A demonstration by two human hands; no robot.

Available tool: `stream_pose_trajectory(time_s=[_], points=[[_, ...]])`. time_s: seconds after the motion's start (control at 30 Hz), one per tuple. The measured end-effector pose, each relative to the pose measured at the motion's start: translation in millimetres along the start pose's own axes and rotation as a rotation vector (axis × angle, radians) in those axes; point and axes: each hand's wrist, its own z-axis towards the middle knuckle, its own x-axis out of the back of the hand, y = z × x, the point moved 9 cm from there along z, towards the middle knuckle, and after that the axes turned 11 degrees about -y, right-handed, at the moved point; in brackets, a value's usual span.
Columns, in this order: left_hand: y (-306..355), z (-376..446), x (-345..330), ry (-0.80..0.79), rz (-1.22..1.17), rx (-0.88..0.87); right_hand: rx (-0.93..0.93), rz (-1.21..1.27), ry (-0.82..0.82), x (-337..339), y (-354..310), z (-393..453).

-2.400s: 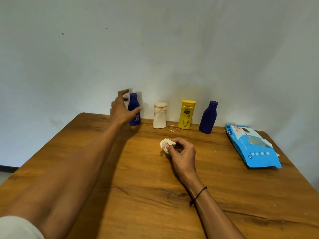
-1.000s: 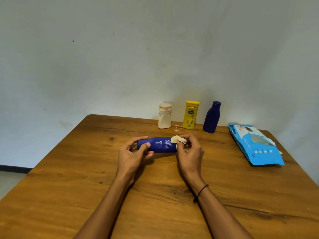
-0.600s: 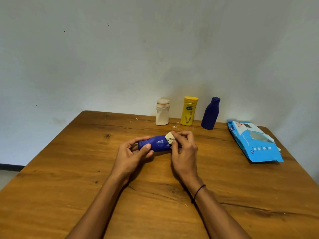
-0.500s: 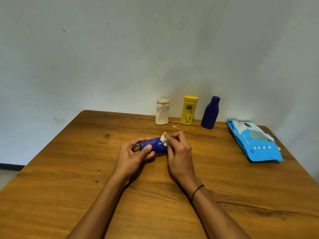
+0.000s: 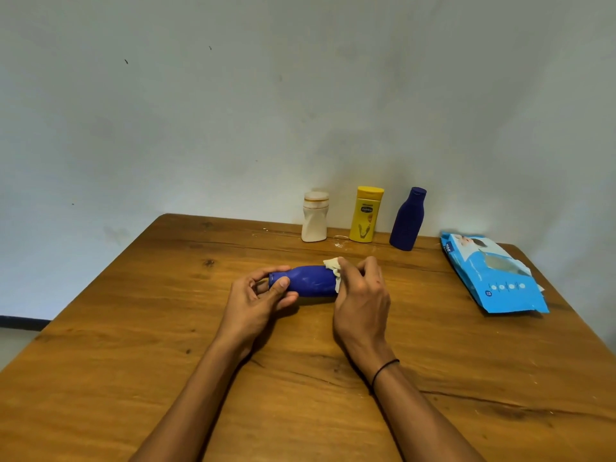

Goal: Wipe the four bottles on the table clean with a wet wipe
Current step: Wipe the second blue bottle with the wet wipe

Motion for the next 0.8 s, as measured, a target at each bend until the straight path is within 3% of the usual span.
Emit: stream_pose_trajectory(time_s=[0.1, 0.23, 0.33, 0.43, 0.63, 0.7, 0.8], points=[[-1, 0, -6, -0.010, 0.022, -0.015, 0.024, 0.043, -0.005, -2, -8, -1], [2, 0, -19, -0.021, 0.041, -0.068, 0.289, 0.162, -0.072, -10, -51, -12], [6, 0, -24, -0.042, 0.022, -0.101, 0.376, 0.224, -0.088, -11, -59, -15], [5, 0, -15, 0.014, 0.044, -0.076, 0.315, 0.096, -0.062, -9, -46, -14], [5, -1, -1, 0.066, 0.110, -0.071, -0.175, 0.093, -0.053, 0, 21, 3], [7, -2, -2, 0.071, 0.125, -0.073, -0.159, 0.106, -0.052, 1, 18, 4], [6, -3, -10, 0.040, 0.138, -0.071, 0.042, 0.126, -0.094, -7, -12, 0]])
